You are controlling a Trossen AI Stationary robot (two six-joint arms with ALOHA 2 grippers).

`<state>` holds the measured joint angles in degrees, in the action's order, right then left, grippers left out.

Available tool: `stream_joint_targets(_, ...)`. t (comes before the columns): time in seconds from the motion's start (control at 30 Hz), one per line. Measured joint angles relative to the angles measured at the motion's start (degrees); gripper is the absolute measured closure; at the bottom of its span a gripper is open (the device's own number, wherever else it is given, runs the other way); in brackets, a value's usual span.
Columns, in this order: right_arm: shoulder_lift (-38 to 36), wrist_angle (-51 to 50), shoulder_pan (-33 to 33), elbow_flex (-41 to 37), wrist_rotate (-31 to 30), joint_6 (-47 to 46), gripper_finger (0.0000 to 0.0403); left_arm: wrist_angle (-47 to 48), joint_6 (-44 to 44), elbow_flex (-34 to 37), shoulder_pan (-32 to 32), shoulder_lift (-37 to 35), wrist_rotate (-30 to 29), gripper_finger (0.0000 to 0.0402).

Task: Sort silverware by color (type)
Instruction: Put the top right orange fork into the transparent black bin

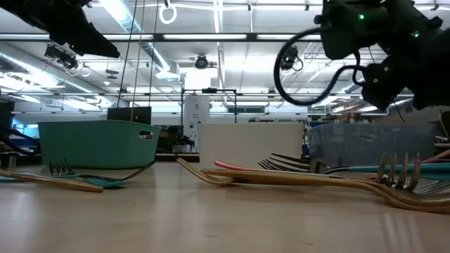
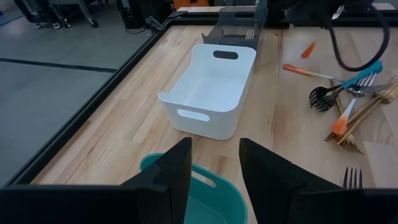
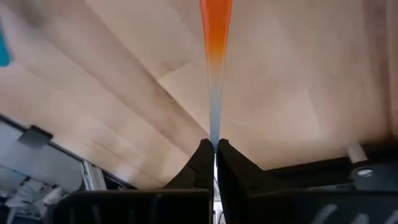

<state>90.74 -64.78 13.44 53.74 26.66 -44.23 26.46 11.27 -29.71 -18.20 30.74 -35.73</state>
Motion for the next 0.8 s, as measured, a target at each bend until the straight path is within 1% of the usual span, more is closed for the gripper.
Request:
stream_joint_targets(0.1, 0.00, -3.94, -0.51, 3.61, -2.65, 2.90, 0.0394, 0.00, -0.02, 0.00, 0.01, -0.02, 0.00, 0.0259)
stream_joint_targets(0.17, 0.00, -7.44, -0.93, 6.38, -6.52, 4.77, 0.0394, 0.02, -0.02, 0.00, 0.02, 0.00, 0.00, 0.0259)
stream_joint_targets(0.23, 0.00, -10.97, -1.44, 9.43, -11.67, 6.50, 0.0394, 0.00, -0.01, 0.00, 0.00, -0.02, 0.00, 0.0259)
stream_joint_targets(0.37, 0.00, -17.63, -2.33, 14.53, -24.40, 8.68, 0.0394, 0.01, -0.02, 0.00, 0.01, 0.00, 0.00, 0.0259)
stream_joint_targets(0.47, -0.09, -20.36, -3.17, 16.26, -31.91, 10.46, 0.0394, 0.00, 0.01, 0.00, 0.01, -0.02, 0.00, 0.0259)
stream_joint_targets(0.73, -0.09, -20.66, -5.95, 15.48, -41.60, 17.58, 0.0394, 0.02, 0.07, 0.00, 0.00, -0.02, 0.01, 0.0259)
stream_joint_targets(0.8, -0.09, -20.54, -6.79, 14.84, -43.01, 19.23, 0.0393, 0.00, 0.08, 0.00, 0.01, -0.02, 0.00, 0.0259)
